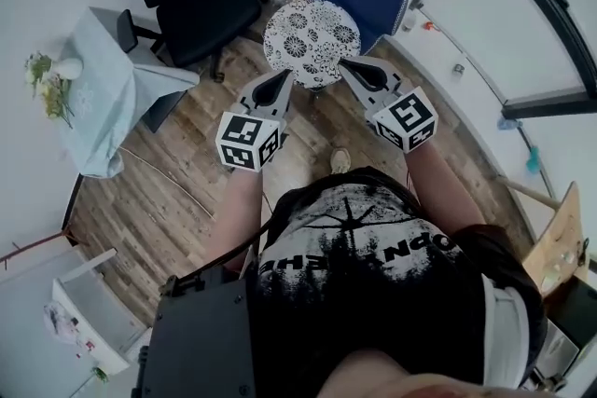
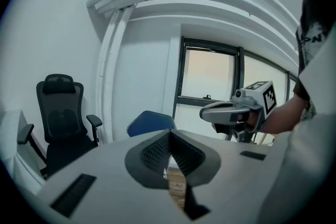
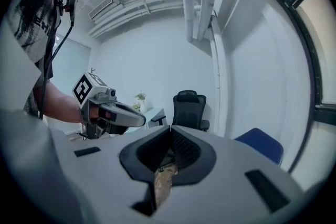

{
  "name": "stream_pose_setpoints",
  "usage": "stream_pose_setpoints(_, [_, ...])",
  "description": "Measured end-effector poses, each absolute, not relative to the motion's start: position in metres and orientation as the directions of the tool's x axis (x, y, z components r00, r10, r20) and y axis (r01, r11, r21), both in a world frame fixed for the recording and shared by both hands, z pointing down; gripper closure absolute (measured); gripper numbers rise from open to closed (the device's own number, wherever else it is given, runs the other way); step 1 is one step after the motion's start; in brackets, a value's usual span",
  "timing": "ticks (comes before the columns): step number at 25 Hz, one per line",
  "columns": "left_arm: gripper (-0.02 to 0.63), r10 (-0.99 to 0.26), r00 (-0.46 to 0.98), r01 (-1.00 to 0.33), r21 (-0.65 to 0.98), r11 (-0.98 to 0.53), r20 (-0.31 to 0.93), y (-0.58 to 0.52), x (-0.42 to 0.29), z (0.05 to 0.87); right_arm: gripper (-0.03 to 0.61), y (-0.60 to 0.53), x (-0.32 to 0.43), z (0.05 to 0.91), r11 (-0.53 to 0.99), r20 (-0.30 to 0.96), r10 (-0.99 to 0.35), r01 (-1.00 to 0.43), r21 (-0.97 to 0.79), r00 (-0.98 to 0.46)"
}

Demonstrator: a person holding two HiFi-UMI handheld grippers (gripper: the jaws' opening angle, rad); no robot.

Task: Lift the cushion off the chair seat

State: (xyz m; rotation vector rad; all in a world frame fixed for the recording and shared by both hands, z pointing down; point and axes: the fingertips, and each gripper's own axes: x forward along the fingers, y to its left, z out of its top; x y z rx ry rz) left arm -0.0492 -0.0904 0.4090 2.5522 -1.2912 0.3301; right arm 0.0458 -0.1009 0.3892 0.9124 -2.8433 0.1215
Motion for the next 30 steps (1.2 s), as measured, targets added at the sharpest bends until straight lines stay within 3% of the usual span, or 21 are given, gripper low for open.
stream_pose_setpoints(19, [0.600,-0.794,0.511,-0.855,0.104,-0.508,0.330,-0.157,-0.049,0.411,0.560,-0.178,0.050,0.402,0.853,0.154,-0.509,-0.521,-0.040,-0.847])
stream_pose_setpoints(30, [0.600,-0.764,0.559,-0.825,0.123,-0.552,0.321,-0.214,-0.085,0.422,0.560,-0.225,0.021,0.405,0.818,0.167,-0.563,-0.575,-0.025,-0.809])
